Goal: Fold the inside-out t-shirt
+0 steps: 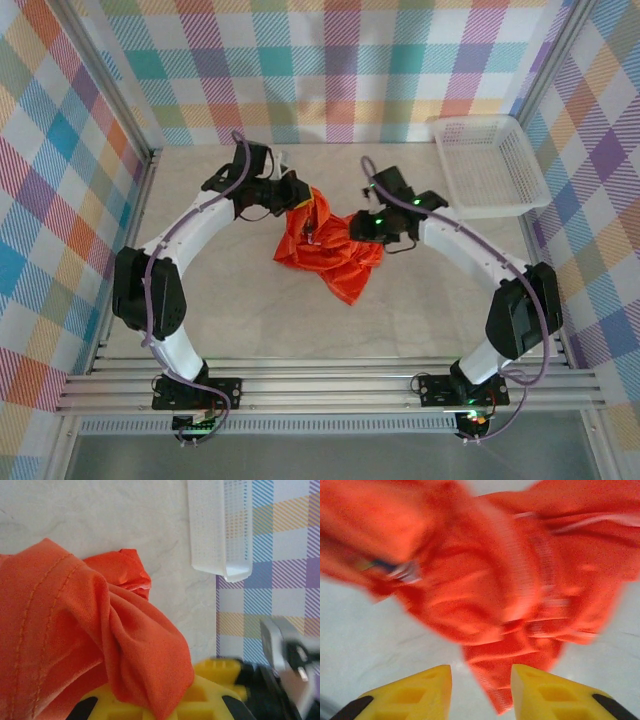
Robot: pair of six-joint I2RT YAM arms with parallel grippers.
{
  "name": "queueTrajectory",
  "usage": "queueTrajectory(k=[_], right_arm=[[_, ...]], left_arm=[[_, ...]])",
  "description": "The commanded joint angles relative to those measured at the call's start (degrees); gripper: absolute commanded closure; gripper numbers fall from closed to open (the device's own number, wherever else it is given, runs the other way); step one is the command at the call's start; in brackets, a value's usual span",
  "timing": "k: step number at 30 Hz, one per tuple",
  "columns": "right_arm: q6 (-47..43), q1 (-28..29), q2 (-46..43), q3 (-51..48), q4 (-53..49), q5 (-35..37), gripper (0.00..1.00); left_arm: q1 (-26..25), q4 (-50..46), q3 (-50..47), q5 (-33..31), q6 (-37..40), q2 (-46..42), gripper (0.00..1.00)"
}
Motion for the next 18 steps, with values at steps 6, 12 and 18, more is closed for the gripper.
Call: queueTrajectory(k=[6, 12, 18], right_arm=[[7.11, 4.59, 10.38, 0.22, 16.29, -6.37, 0.85], [7.74, 5.35, 19.1, 4.8, 21.25, -6.11, 0.93], [3.98, 5.27, 24.57, 8.95, 21.1, 2.86, 0.72]], left_arm=[[-0.19, -0.1, 1.79, -0.59, -1.37, -0.78, 1.0], [0.12, -1.22, 2.88, -1.34, -1.41, -1.22, 1.0], [1.04, -1.87, 3.05, -1.1, -1.26, -1.87, 1.0]])
